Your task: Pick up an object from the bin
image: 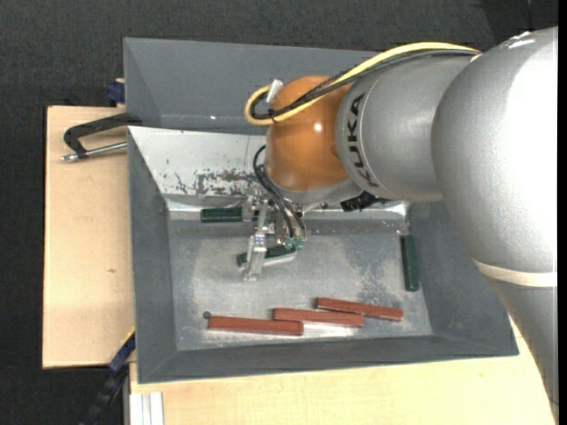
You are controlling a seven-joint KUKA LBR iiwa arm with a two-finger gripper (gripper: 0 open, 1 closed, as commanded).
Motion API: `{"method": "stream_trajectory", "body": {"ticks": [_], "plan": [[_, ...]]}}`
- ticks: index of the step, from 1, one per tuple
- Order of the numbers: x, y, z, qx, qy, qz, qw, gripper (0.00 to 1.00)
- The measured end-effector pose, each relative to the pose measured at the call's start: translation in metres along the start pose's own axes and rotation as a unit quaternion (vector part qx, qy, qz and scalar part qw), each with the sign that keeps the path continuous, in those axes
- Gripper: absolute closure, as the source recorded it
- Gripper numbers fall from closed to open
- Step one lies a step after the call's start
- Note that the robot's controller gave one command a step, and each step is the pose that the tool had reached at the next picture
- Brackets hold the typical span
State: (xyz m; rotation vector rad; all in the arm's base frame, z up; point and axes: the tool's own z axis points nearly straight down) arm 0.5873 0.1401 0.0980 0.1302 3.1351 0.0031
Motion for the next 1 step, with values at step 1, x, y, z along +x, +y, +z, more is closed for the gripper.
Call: {"method": "stream_trajectory", "body": {"ticks": [1], "plan": [[0.0003,-0.0008,0.0212,0.001,0.0017,0.154,0.988,0.0]]}}
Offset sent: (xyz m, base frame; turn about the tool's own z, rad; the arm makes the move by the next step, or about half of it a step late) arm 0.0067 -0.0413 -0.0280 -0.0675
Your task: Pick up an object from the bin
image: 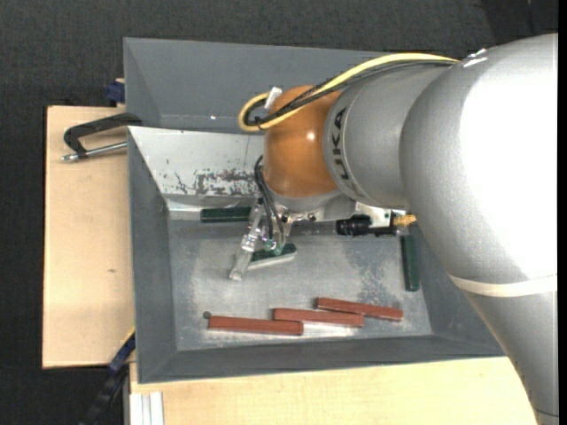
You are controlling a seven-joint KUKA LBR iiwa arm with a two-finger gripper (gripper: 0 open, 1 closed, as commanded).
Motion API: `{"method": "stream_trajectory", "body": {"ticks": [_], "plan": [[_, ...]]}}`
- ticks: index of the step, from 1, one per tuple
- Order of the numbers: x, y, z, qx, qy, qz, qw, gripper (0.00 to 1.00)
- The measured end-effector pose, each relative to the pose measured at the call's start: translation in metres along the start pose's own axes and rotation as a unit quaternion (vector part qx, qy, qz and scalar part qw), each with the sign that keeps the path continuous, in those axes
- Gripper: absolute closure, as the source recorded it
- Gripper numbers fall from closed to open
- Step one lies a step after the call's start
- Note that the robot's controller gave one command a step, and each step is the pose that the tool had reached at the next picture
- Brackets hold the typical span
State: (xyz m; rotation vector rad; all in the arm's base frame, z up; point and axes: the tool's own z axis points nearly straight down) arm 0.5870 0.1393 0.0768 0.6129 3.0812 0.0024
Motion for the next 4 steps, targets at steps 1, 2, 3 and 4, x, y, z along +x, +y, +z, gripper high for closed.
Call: {"method": "stream_trajectory", "body": {"ticks": [1,2,3,4], "plan": [[-0.0235,-0.033,0.0043,-0.001,-0.0029,-0.187,0.9824,1.0],[-0.0235,-0.033,0.0043,-0.001,-0.0029,-0.187,0.9823,1.0],[-0.0235,-0.0329,0.0034,-0.001,-0.0025,-0.187,0.9824,1.0],[-0.0229,-0.033,-0.0016,0.0,-0.0012,-0.187,0.9824,1.0]]}}
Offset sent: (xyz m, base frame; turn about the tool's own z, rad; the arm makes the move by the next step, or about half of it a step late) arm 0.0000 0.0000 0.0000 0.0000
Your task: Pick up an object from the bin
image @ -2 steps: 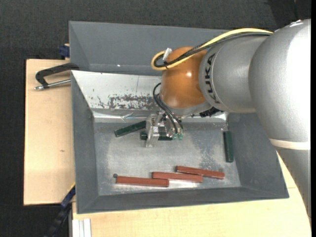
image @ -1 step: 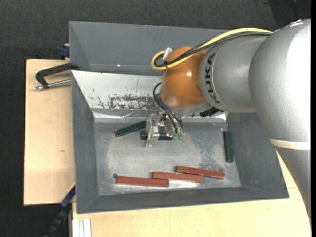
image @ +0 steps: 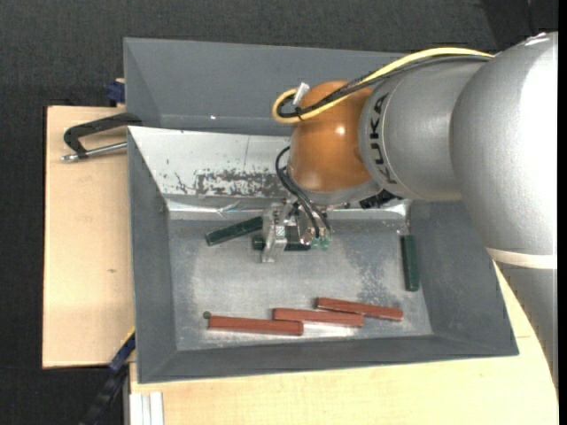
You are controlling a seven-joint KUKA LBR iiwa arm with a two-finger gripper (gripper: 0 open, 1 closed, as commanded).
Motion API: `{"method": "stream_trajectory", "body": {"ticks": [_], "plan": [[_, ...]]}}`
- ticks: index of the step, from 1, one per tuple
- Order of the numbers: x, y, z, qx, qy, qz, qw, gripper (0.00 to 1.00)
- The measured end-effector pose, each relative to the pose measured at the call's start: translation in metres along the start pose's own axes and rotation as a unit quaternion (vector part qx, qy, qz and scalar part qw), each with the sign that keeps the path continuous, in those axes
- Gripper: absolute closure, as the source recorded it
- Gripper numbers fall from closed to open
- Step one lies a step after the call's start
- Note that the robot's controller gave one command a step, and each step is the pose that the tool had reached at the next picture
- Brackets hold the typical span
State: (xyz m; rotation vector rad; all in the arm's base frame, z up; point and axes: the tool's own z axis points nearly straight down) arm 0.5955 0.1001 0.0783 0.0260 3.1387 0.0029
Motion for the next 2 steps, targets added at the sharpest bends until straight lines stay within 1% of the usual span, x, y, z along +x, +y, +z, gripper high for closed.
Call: {"method": "stream_trajectory", "body": {"ticks": [2], "plan": [[0.001,0.0,-0.029,0.0,0.002,0.0,1.0,1.0]]}}
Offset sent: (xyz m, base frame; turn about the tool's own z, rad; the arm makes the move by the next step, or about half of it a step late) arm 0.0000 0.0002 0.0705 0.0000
